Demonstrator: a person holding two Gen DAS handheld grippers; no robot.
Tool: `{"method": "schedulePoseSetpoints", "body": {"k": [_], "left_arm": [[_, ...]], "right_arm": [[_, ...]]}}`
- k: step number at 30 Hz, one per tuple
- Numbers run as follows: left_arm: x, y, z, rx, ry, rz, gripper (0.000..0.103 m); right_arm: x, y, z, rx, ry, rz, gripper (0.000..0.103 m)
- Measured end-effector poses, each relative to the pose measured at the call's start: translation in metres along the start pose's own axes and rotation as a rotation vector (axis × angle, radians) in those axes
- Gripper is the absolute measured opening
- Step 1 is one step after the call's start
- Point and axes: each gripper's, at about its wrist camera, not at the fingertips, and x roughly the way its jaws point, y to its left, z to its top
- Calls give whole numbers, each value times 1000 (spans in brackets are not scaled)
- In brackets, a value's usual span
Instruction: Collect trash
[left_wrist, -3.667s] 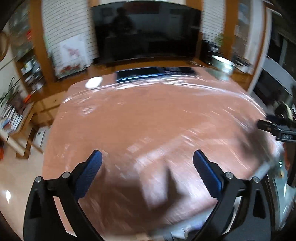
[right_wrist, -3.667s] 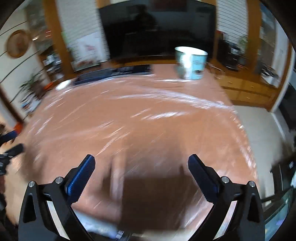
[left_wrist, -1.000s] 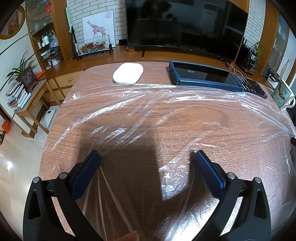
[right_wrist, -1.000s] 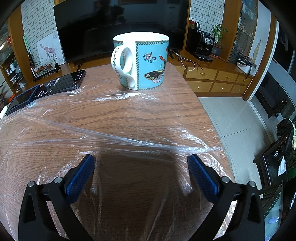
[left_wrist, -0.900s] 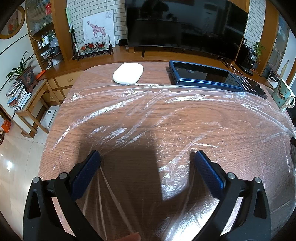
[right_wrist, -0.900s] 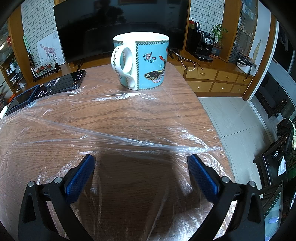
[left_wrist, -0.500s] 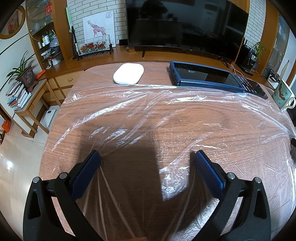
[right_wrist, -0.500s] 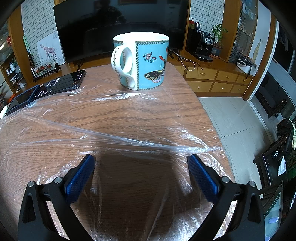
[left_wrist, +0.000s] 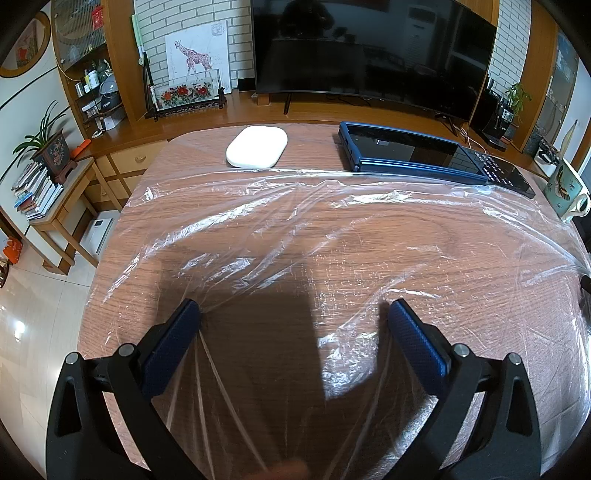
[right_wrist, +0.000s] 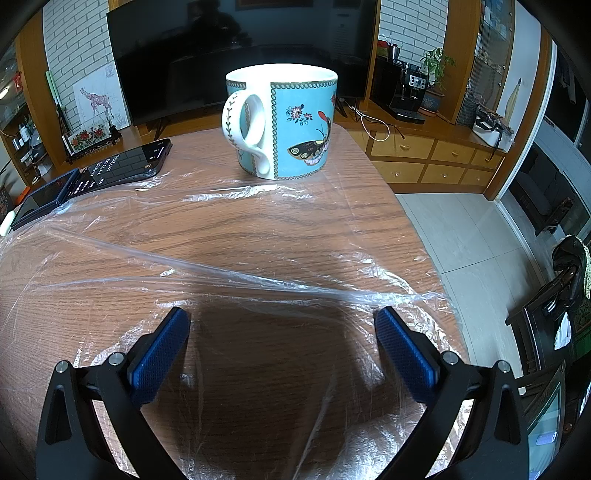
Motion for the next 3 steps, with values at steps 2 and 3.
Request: {"method": "schedulePoseSetpoints", "body": {"k": [2, 3], "left_arm": [[0, 0, 0, 0, 0, 0, 102], [0, 0, 0, 0, 0, 0, 102]], "right_arm": [[0, 0, 0, 0, 0, 0, 99], [0, 0, 0, 0, 0, 0, 99]]}}
